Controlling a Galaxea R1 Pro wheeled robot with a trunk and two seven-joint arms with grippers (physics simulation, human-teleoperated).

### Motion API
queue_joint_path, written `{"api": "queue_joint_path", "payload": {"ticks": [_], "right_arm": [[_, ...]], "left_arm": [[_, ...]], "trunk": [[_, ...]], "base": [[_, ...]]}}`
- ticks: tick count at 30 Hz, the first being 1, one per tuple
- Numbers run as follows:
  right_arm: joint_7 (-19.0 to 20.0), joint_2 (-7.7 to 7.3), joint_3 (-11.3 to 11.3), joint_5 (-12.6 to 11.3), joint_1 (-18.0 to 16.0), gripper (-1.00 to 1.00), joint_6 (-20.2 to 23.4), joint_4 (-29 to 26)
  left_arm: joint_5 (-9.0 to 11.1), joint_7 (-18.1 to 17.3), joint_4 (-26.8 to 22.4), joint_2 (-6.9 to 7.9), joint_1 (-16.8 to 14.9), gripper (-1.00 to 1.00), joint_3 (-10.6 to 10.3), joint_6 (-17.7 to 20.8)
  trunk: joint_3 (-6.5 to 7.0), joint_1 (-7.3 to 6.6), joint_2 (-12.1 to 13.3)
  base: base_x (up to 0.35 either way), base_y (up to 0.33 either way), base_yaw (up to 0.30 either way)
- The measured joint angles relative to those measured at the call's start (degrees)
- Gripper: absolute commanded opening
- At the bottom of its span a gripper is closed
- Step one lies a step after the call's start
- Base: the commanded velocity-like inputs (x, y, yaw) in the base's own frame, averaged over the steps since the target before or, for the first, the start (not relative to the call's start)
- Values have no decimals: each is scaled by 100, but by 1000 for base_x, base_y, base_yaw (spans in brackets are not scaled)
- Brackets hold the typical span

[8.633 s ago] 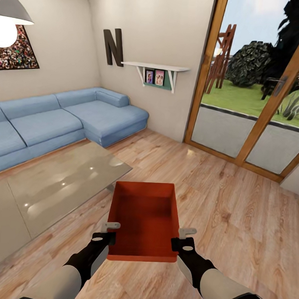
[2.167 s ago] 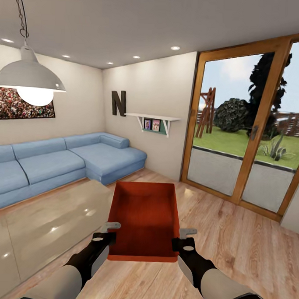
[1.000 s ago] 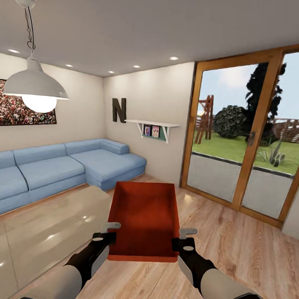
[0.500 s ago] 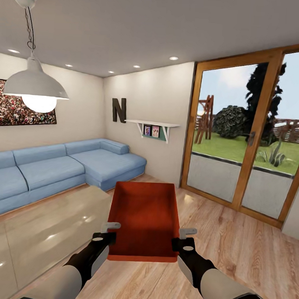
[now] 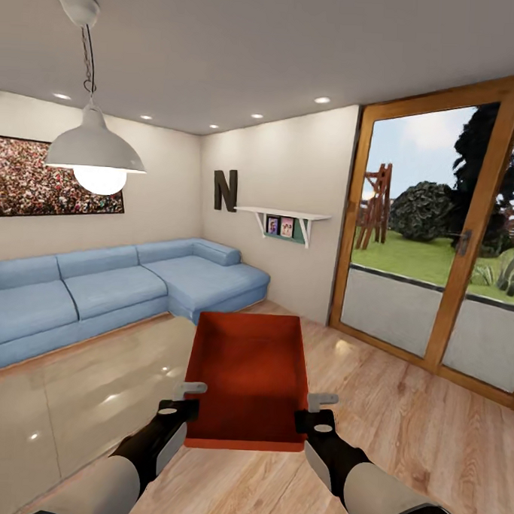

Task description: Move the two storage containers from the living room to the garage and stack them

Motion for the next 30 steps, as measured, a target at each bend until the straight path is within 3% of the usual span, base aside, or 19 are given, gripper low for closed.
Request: {"api": "queue_joint_path", "payload": {"ticks": [30], "right_arm": [[5,0,-21,18,0,-100,-11,10]], "left_arm": [[-10,1,-1,-3,0,-100,2,1]], "trunk": [[140,0,0]], "base": [[0,0,238]]}}
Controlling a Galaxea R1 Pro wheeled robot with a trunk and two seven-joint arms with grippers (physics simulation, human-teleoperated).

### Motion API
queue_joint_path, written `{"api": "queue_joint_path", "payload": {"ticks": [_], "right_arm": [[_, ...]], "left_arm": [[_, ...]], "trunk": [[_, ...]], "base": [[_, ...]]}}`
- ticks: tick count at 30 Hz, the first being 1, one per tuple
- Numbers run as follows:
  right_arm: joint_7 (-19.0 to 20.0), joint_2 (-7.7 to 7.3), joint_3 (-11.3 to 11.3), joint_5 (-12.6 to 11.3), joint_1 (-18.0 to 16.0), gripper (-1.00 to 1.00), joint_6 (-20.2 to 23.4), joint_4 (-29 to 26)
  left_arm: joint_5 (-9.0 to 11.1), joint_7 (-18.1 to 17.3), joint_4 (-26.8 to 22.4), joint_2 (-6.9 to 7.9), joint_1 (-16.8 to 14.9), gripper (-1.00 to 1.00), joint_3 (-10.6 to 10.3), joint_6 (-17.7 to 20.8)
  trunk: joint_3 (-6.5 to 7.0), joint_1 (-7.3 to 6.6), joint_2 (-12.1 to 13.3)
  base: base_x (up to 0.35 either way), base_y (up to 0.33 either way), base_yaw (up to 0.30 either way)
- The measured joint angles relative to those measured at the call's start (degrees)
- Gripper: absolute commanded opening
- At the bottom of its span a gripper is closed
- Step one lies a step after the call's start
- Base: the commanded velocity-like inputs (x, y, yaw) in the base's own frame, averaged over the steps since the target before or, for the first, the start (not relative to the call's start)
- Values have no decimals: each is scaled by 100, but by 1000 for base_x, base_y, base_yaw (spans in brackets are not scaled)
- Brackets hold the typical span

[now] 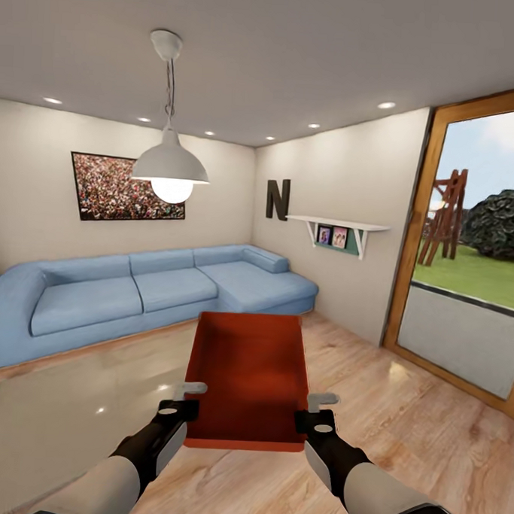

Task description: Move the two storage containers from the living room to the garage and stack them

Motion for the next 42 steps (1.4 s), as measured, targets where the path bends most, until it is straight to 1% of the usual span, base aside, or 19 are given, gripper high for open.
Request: {"api": "queue_joint_path", "payload": {"ticks": [10,21,31,42], "right_arm": [[15,0,-52,61,-1,-100,3,0],[-4,3,7,-9,0,-100,-4,4],[-35,15,42,-48,1,-100,-10,8],[-29,16,19,-20,0,-100,-13,9]], "left_arm": [[2,0,-1,-2,1,-100,5,2],[3,-2,1,4,0,-100,-5,-2],[21,-6,4,18,-1,-100,-27,-9],[21,-4,2,17,0,-100,-26,-12]], "trunk": [[29,0,0],[30,0,0],[30,0,0],[30,0,0]], "base": [[0,0,297],[0,0,294],[0,0,68],[0,0,274]]}}
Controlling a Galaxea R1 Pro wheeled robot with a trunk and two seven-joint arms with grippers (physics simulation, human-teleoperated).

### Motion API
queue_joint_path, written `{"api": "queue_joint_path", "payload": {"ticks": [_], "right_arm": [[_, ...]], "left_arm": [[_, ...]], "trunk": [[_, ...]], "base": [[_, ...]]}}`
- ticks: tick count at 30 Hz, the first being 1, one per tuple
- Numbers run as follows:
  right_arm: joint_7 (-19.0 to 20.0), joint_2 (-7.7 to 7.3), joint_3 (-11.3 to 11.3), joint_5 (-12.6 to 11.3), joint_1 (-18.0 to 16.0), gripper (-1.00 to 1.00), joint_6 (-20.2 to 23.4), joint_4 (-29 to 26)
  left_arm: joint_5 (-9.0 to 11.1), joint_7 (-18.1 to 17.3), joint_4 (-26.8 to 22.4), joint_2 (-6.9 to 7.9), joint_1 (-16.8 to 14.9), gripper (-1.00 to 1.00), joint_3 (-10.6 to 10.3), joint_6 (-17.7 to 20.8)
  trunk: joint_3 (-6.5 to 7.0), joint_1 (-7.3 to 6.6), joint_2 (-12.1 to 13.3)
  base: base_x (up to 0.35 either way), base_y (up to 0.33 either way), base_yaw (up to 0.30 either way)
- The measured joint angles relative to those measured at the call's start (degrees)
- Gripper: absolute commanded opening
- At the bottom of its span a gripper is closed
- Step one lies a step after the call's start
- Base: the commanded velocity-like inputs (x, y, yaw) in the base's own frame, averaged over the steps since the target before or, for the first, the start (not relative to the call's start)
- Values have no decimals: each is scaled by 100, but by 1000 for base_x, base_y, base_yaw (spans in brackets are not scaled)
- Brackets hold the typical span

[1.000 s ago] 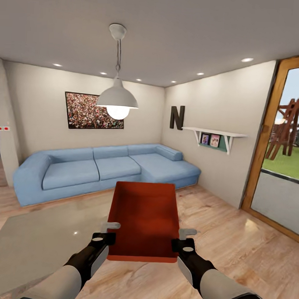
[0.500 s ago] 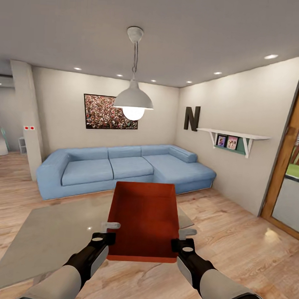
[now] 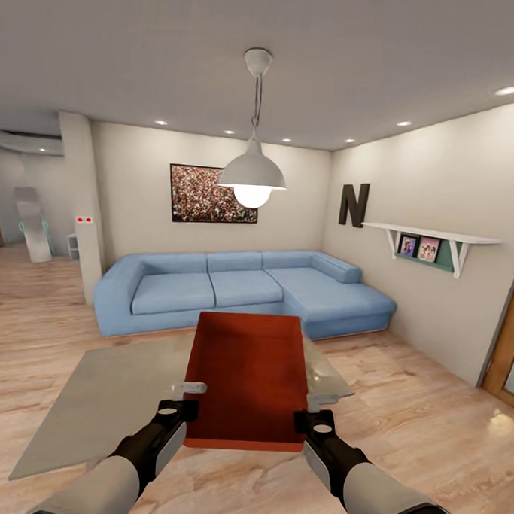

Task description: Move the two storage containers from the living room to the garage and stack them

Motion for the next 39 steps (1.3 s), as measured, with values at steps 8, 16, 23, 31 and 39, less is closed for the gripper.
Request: {"api": "queue_joint_path", "payload": {"ticks": [8,16,23,31,39], "right_arm": [[35,-8,-55,44,-1,-100,-5,11],[81,-30,-86,70,-1,-100,-10,12],[74,-24,-88,76,-1,-100,-6,12],[72,-22,-90,78,-1,-100,-7,12],[73,-23,-89,78,-1,-100,-6,12]], "left_arm": [[-20,3,5,-12,0,-100,20,7],[-45,15,7,-35,0,-100,45,11],[-33,13,7,-29,0,-100,37,12],[-31,11,7,-27,0,-100,36,10],[-28,14,7,-27,0,-100,33,11]], "trunk": [[0,0,0],[1,0,0],[1,0,0],[1,0,0],[1,0,0]], "base": [[0,0,277],[0,0,271],[0,0,279],[0,0,288],[0,0,289]]}}
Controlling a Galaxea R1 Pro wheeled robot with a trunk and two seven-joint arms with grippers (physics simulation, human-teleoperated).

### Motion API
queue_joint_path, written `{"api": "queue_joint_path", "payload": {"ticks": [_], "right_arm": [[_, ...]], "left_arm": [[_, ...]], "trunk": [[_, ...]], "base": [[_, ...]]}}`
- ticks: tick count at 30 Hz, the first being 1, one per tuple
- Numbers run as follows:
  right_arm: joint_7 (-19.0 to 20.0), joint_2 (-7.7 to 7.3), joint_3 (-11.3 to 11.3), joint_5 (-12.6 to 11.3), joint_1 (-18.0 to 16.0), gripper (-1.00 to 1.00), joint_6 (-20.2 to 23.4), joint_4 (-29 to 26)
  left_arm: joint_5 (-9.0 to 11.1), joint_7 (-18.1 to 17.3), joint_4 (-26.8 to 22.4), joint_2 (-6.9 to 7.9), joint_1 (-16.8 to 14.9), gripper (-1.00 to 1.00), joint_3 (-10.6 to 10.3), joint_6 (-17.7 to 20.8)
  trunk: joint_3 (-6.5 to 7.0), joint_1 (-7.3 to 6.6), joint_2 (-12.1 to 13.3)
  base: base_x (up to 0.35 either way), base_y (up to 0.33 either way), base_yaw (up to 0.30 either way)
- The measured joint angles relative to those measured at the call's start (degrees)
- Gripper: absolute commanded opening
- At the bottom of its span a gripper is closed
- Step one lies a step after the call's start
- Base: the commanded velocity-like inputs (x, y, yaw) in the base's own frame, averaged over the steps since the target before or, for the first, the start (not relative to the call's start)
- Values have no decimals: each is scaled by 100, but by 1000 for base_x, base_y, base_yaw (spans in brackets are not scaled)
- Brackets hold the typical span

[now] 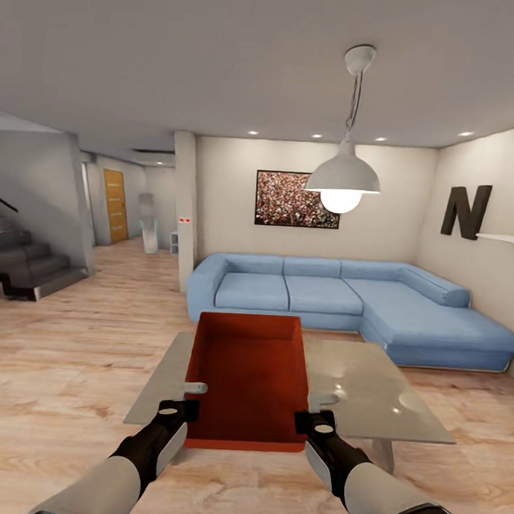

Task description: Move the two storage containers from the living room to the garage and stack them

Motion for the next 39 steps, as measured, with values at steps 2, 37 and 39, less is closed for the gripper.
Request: {"api": "queue_joint_path", "payload": {"ticks": [2,37,39], "right_arm": [[-1,0,0,0,0,-100,-1,0],[-8,1,12,-12,0,-100,-4,-1],[-8,1,14,-14,0,-100,-5,-1]], "left_arm": [[-1,-1,0,0,0,-100,1,0],[-4,-3,-1,1,0,-100,1,-4],[-3,-3,-2,1,0,-100,-1,-4]], "trunk": [[0,0,0],[0,0,0],[0,0,0]], "base": [[0,0,289],[0,0,289],[0,0,289]]}}
